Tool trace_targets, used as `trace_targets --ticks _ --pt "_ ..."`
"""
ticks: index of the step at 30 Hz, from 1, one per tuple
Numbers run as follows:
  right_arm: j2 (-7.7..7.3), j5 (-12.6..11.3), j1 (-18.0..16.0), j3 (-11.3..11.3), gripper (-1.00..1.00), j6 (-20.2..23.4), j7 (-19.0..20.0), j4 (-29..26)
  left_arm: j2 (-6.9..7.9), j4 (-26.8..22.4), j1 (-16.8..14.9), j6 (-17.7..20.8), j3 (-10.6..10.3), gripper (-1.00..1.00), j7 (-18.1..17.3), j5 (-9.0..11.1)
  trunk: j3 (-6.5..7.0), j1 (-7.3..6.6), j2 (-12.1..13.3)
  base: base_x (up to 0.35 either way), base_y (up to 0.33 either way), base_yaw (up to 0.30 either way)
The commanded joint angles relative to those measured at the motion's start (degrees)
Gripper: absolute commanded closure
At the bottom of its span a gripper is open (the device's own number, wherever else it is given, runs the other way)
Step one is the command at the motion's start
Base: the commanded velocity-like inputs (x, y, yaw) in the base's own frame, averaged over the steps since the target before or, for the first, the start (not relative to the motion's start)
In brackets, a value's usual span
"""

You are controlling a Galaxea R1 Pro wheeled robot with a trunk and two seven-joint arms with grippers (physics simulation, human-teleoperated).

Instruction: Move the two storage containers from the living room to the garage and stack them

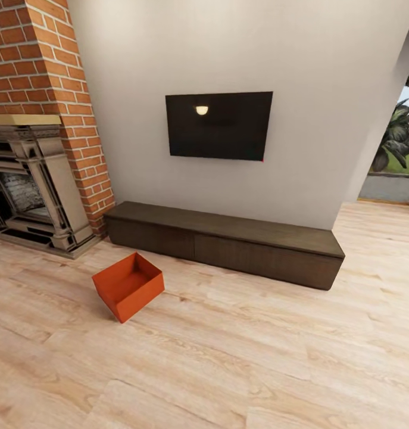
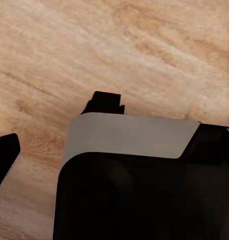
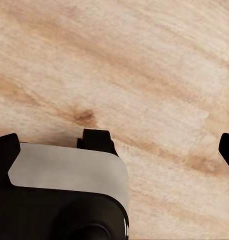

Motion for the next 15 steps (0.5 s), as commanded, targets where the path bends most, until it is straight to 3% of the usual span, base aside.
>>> trace_targets --ticks 1,15 --pt "0.04 -0.54 -0.06 0.48 -1.0 -0.31 -0.06 0.16 -0.01 -0.03 -0.03 0.18 -0.07 -1.0 0.15 0.51 -0.05 0.03 -0.02 0.322 0.0 0.0" --pt "0.04 -0.52 -0.06 0.48 -1.0 -0.31 -0.06 0.16 -0.01 -0.02 -0.03 0.18 -0.07 -1.0 0.15 0.51 -0.05 0.03 -0.02 0.322 0.0 0.0"
